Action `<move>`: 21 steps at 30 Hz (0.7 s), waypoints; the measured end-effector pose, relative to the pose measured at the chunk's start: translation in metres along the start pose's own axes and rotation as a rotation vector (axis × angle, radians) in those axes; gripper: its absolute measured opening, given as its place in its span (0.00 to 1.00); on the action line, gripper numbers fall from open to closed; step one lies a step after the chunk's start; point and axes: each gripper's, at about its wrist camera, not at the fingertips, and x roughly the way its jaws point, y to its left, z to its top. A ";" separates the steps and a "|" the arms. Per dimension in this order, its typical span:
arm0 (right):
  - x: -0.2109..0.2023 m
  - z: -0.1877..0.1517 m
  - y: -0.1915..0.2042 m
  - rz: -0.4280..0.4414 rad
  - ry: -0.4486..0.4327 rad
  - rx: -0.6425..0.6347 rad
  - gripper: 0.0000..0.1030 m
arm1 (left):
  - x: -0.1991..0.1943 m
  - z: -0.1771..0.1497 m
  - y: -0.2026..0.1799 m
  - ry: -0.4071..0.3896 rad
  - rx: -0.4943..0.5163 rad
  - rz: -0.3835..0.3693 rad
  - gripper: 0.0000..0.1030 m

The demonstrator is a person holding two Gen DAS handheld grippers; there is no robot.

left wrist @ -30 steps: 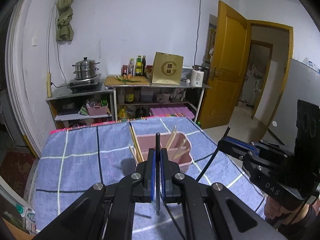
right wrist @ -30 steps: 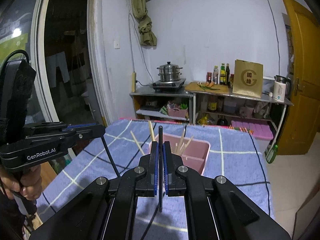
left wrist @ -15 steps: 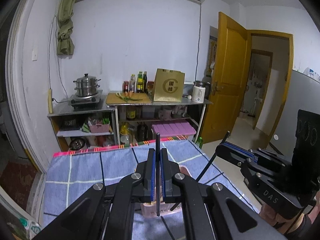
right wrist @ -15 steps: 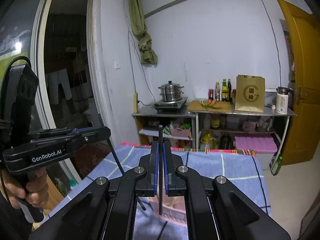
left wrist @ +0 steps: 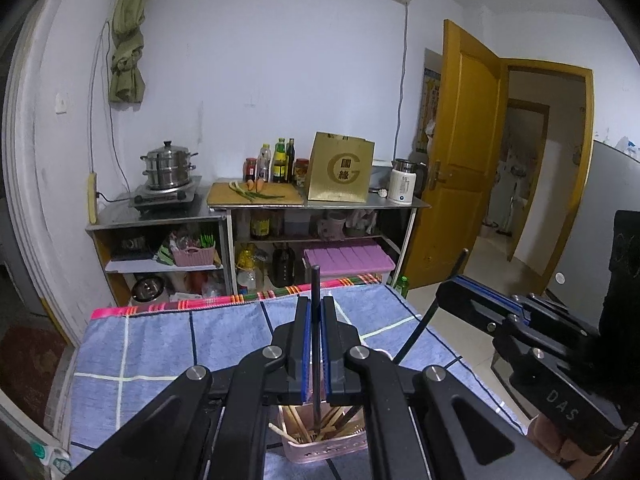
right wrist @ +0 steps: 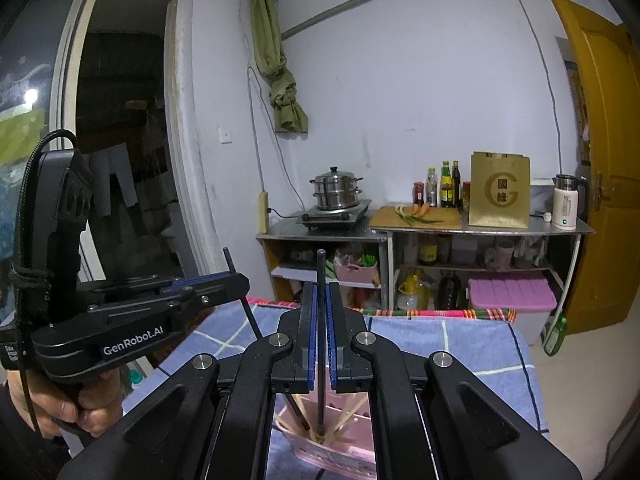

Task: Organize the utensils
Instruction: 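Lift the dark chopsticks and carry both tools above the pink basket, then lower the chopsticks into the basket and open both tools to release them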

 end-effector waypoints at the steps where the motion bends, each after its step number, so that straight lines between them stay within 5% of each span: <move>1: 0.004 -0.003 -0.002 -0.001 0.007 0.001 0.04 | 0.005 -0.003 0.002 0.003 -0.005 -0.003 0.04; 21: 0.052 -0.052 -0.023 0.015 0.174 0.038 0.04 | 0.067 -0.053 0.025 0.125 -0.041 -0.016 0.04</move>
